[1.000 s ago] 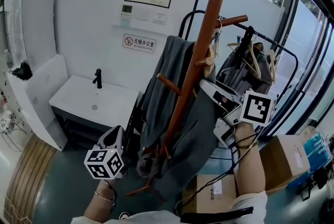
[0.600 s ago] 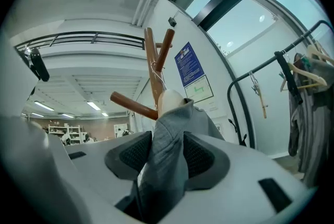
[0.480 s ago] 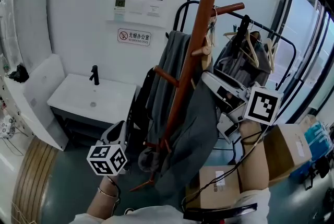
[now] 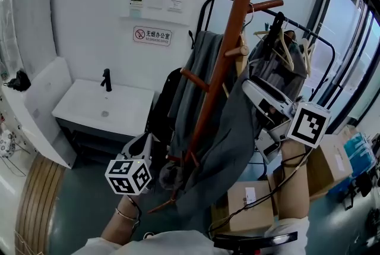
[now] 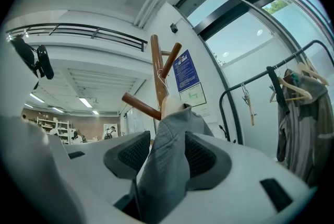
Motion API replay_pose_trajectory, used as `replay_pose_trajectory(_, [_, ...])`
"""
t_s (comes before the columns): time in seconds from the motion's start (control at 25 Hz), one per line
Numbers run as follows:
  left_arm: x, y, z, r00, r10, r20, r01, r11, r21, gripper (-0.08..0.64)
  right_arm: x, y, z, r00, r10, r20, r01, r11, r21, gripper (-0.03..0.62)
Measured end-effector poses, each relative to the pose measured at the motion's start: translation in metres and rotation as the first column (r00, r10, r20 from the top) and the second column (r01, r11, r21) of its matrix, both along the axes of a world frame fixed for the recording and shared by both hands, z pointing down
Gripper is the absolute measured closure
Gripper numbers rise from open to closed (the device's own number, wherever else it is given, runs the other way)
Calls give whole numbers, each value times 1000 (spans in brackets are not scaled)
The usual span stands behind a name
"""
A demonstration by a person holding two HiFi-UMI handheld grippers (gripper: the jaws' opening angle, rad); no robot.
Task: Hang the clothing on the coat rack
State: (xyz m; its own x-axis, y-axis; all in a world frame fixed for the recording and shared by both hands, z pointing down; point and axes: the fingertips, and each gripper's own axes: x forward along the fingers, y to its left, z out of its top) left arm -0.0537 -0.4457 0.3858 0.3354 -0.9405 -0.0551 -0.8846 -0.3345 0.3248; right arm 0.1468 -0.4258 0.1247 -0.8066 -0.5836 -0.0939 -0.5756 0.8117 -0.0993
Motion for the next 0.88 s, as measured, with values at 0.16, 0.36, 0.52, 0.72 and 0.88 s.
replay_pose_trajectory(0.16, [7,2,2,999,49,8,-49,999,-4,552,6,11,3,999,27,36,-27,1000,0,377])
replay_pose_trajectory(0.36, [15,2,3,991,126,35,-126,992,-13,552,30,16,8,984,139,112,-140,990,6,377])
replay_pose_trajectory(0.52, [23,2,3,983,178,41,-178,984,-16,552,60,15,24,955,248,165,-251,968,-4,379])
replay_pose_trajectory(0.72, [37,4,9,967,250,41,-249,968,-25,552,106,13,91,845,505,175,-486,863,-140,386])
replay_pose_trajectory(0.88, [48,8,21,956,291,31,-290,956,-46,552,133,23,155,743,661,108,-628,744,-231,397])
